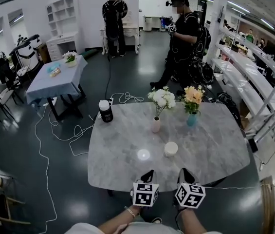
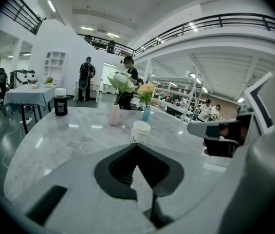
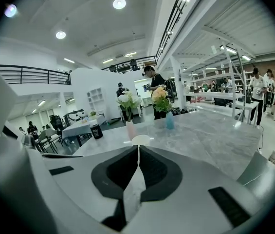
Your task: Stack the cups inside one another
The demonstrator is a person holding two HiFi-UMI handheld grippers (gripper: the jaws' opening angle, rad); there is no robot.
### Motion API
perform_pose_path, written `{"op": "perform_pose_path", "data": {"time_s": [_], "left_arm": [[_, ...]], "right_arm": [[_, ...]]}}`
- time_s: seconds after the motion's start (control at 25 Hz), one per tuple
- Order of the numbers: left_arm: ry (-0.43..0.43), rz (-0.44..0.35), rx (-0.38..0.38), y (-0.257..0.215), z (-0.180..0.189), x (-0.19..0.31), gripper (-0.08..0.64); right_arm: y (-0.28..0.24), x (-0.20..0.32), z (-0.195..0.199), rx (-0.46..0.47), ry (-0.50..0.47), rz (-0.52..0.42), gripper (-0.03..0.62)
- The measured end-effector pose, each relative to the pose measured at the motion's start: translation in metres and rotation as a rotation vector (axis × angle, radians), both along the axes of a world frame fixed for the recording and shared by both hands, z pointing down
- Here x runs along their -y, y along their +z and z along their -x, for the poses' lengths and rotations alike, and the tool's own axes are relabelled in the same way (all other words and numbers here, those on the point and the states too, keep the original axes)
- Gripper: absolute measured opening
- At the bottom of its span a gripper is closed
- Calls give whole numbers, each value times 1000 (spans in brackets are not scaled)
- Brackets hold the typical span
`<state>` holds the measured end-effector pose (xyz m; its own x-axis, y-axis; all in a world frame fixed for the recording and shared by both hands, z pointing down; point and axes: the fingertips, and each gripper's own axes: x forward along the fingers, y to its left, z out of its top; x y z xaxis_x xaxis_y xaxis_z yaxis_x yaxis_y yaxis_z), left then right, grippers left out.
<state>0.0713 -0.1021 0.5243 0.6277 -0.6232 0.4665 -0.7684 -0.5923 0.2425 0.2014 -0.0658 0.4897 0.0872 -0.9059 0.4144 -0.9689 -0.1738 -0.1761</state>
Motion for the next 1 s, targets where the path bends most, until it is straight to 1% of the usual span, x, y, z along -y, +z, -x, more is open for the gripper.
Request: {"op": "perform_pose_path", "data": {"time_s": [0.16, 0.32, 0.48, 0.64, 0.8, 1.0], "left_arm": [[-20, -2, 7, -5, -1, -16, -5], [-47, 9, 24, -7, -2, -31, -5], [-33, -2, 25, -12, -10, -44, -5], [-19, -19, 31, -15, -11, -46, -5], [-34, -18, 32, -14, -4, -48, -5], [-44, -28, 24, -17, -4, -48, -5]], "right_arm": [[-10, -16, -4, 8, -23, -21, 15], [-14, -31, -7, 16, -51, -20, 14], [-18, -40, -13, 27, -43, -46, 14], [-18, -45, -9, 48, -37, -66, 15], [-18, -49, -2, 38, -51, -66, 15], [-19, -51, -2, 27, -56, -67, 14]]}}
